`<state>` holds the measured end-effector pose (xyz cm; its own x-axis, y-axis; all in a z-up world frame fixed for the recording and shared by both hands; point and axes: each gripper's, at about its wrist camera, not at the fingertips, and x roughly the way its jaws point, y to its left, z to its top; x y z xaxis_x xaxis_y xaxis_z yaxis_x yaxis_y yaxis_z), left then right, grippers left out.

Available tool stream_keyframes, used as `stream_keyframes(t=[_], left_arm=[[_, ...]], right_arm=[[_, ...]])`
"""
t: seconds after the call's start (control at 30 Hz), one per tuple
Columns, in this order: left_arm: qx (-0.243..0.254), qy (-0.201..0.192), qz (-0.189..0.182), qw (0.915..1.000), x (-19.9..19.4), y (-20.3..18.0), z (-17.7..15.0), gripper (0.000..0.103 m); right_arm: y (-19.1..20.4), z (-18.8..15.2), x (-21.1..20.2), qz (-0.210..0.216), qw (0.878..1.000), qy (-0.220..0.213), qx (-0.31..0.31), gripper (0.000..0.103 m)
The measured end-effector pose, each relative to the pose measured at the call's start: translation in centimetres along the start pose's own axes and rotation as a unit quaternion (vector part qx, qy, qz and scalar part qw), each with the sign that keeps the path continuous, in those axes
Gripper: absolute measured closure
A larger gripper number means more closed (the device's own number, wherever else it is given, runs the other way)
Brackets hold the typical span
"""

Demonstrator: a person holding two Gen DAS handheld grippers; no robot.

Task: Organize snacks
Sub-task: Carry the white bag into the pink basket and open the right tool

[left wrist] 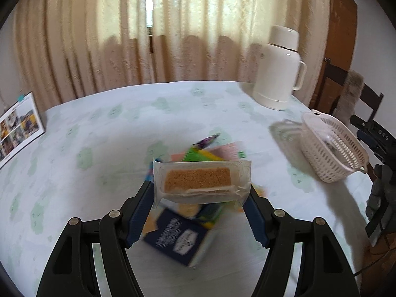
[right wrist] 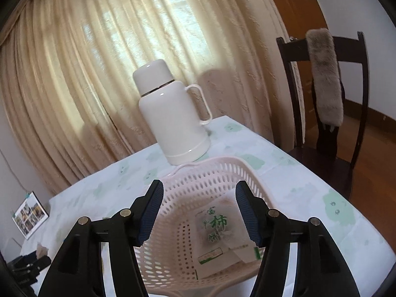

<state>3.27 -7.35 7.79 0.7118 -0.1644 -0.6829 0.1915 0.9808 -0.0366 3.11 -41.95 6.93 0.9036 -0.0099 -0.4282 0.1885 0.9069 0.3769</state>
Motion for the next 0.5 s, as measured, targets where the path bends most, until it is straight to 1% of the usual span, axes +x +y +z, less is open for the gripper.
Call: stream_keyframes(t=[0.13,0.23,0.43,0.5], left_arm=[[0.019,0.003,-0.028,0.9994,0.7,-2.8,1.4,0.036],[0.042,-0.005,-0.044,0.9981,0.9,-5.4,2.6,0.036],[0.094,-0.026,-0.084,0.9917,1.4,-11.3,4.8,0.035],[0.109,-0.026,-0.096,0.9891,1.8,-13.1,5.1,0.035]], right_arm=[[-0.1,0.1,-0.8,-0.002,1.0,-0.017,0.006,0.041],[-0.2,0.0,-1.4,-0.01,0.999,-0.029,0.009,0.041],[-0.7,0.2,-2.0,-0.03,0.999,-0.042,0.018,0.041],[-0.9,0.2,-2.2,-0.033,0.998,-0.047,0.022,0.041]])
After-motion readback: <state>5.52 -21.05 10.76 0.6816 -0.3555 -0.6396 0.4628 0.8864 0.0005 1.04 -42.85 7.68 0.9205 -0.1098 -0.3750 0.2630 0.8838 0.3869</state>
